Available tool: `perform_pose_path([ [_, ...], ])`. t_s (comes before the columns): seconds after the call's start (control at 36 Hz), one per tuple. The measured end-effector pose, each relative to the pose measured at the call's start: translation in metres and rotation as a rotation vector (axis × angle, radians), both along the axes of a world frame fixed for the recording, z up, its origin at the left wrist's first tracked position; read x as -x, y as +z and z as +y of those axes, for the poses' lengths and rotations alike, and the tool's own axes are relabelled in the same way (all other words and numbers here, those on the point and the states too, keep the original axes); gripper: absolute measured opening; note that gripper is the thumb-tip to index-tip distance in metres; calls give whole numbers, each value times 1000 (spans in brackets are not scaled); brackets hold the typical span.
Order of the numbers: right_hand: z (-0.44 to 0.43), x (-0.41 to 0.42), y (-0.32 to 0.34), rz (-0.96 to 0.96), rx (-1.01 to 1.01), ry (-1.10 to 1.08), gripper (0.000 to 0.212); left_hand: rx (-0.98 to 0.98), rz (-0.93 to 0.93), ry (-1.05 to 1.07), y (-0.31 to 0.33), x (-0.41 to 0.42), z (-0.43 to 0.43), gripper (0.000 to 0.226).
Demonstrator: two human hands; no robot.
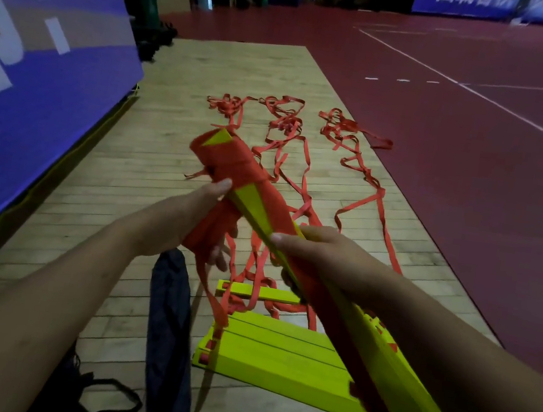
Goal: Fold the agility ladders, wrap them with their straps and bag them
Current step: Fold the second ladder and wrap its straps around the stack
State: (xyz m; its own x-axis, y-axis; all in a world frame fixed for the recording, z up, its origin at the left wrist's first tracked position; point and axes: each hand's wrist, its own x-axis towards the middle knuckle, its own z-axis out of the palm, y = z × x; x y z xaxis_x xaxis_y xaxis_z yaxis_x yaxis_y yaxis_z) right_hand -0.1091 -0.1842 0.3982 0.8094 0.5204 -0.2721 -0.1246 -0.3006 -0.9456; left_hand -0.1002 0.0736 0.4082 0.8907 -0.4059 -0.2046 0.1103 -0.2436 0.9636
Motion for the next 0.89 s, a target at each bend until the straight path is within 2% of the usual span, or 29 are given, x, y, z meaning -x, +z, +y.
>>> perform_pose_path([
  [0.06,5,0,-3,-156,155,-48,38,-54,27,69,-2,2,-9,85],
  [0.19,28,11,-24,-620,678,-84,35,82,162,318,-17,6,-45,67],
  [0.25,34,15,-32,-710,756,-72,38,132,163,456,-25,7,-52,58],
  [0.33,39,15,-34,-727,746,-24,40,199,130,572,-28,7,-54,51],
  [0.39,38,13,-30,-650,643,22,46,225,61,591,-25,7,-55,45],
  [0.47,29,7,-22,-400,322,85,59,288,-44,559,-13,9,-57,40],
  [0.53,21,3,-17,-298,195,134,63,354,-86,501,-6,9,-54,45],
  [0.56,18,1,-16,-259,162,159,55,382,-100,460,-3,10,-51,50],
  [0.61,17,3,-16,-123,68,207,26,423,-110,372,1,12,-47,61],
  [0.64,19,5,-18,-48,-6,209,22,434,-112,331,2,13,-45,66],
  [0.75,23,6,-26,281,-270,210,62,490,-115,225,2,13,-36,78],
  [0.81,24,8,-25,336,-297,241,56,542,-111,186,3,12,-32,73],
  [0.89,29,16,-21,336,-304,287,33,580,-157,114,4,13,-29,57],
])
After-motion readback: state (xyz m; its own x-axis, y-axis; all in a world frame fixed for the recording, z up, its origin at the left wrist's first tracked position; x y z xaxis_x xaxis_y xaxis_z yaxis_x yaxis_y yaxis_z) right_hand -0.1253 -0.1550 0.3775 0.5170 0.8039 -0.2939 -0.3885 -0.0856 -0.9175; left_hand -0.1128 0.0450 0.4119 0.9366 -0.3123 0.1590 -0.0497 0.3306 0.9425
